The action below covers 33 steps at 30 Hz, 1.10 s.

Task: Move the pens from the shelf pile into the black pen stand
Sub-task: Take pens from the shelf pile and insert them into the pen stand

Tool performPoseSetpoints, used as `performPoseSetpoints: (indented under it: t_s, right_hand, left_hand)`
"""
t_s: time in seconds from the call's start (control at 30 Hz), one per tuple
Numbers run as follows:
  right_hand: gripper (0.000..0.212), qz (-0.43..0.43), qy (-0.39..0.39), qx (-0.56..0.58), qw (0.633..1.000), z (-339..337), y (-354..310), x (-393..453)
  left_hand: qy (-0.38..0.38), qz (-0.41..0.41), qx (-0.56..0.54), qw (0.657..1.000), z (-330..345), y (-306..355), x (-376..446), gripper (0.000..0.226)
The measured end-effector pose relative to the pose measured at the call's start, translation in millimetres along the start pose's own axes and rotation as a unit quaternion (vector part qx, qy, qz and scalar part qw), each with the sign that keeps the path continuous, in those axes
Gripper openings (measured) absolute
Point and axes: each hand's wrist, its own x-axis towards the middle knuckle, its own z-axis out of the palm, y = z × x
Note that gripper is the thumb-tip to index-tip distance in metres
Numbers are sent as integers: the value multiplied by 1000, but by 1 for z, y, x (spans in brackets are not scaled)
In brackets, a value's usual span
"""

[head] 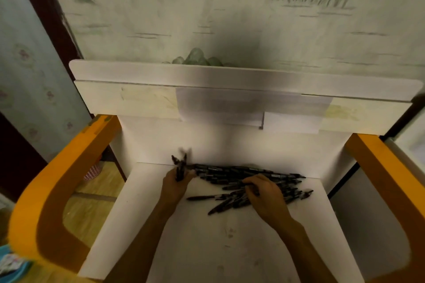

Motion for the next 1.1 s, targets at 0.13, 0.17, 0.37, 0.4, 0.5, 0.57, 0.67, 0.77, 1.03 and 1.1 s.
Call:
performPoseSetpoints:
  t_s: [0.13,0.17,0.37,0.4,0.5,0.57,0.67,0.77,1.03,1.1]
  right_hand:
    - [22,1,2,-6,1000,0,-1,-1]
    - [22,-1,4,-6,1000,0,0,-2]
    - [21,-10,5,-12,1000,4,2,-7]
    - [21,-7,2,-13,1000,5,2,-8]
    - [22,-7,17,-9,1000,4,-1,-10]
    - [22,-3,27,-9,1000,3,-4,-9]
    - [23,4,29,-9,1000,2,-8,-10]
    - [24,3,32,-11,999,2,-10,-13]
    - [23,22,41,-30,998,-5,-25,-25]
    - [22,28,51,-35,998,-12,-31,-31]
  left_hand:
    - [26,26,-73,997,-9,-4,-2,16]
    - [37,29,-80,996,-11,-7,-3,11]
    - [52,-16,-35,998,-13,-27,-20,13]
    - [56,-22,-35,998,-13,-29,-22,15]
    - [77,-1,-57,995,-13,-23,-24,16]
    - [61,14,-60,996,-13,-20,-26,18]
    - [27,13,-27,999,-14,-27,-32,22]
    - [40,-4,-36,999,-19,-32,-32,18]
    - [17,-16,-47,999,-19,-21,-34,32]
    - [-12,-12,-40,999,-17,-7,-37,32]
